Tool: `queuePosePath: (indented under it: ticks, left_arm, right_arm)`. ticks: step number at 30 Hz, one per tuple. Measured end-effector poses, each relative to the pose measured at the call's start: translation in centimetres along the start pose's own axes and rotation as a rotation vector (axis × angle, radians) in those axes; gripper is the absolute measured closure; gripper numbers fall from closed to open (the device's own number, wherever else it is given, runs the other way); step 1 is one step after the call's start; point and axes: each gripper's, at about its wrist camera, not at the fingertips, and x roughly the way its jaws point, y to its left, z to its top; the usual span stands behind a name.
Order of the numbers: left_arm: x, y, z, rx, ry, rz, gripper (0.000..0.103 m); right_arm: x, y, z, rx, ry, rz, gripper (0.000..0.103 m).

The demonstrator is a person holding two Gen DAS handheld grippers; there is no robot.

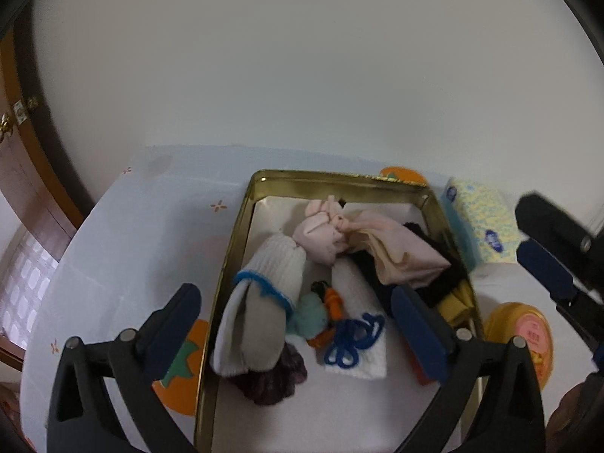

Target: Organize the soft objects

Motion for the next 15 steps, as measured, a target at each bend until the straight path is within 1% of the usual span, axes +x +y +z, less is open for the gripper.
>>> queuePosePath:
  ticks: [2, 4, 5, 6, 7, 8, 10, 12, 15]
  left_arm:
    - [-1.5, 0.0, -0.8, -0.013, -0.061, -0.013, 0.001]
    - [-2.9, 0.1, -2.1, -0.019, -0.15, 0.001, 0.001]
    - [-3.5, 0.3, -2.6, -0.022, -0.199, 0.014, 0.001]
    - [-4.4, 0.2, -3.6, -0.026, -0.262, 0.038, 0.001]
    - [-3.8, 0.8, -3.9, -0.027, -0.294, 0.057, 0.001]
    - [-4.3, 0.8, -4.5, -0.027, -0.324, 0.076, 0.001]
    - [-4.7, 1.0, -5.7, -0.036, -0.398, 0.102, 0.001]
    - [-4.9, 1.2, -6.6, -0.057, -0.447, 0.117, 0.001]
    - [-5.3, 1.7, -7.2, -0.081, -0.487, 0.096, 0.001]
  right_arm:
    - [-1.5, 0.1, -0.9, -0.037, -0.058, -0.022, 0.034]
    - [-3.6, 0.4, -2.4, -0.083, -0.169, -0.079, 0.034]
    - [-4.8, 0.7, -3.3, -0.113, -0.247, -0.12, 0.034]
    - [-5.6, 1.0, -4.3, -0.147, -0.311, -0.147, 0.03]
    - [-6.3, 1.3, -5.3, -0.183, -0.368, -0.173, 0.026]
    - [-7.0, 1.7, -6.6, -0.222, -0.436, -0.207, 0.019]
    - [-7.9, 2.2, -8.6, -0.278, -0.534, -0.249, 0.017]
    - [-8.5, 2.8, -9.4, -0.313, -0.578, -0.258, 0.015]
    - [-9.0, 3.4, -10.4, -0.359, -0.617, -0.253, 0.012]
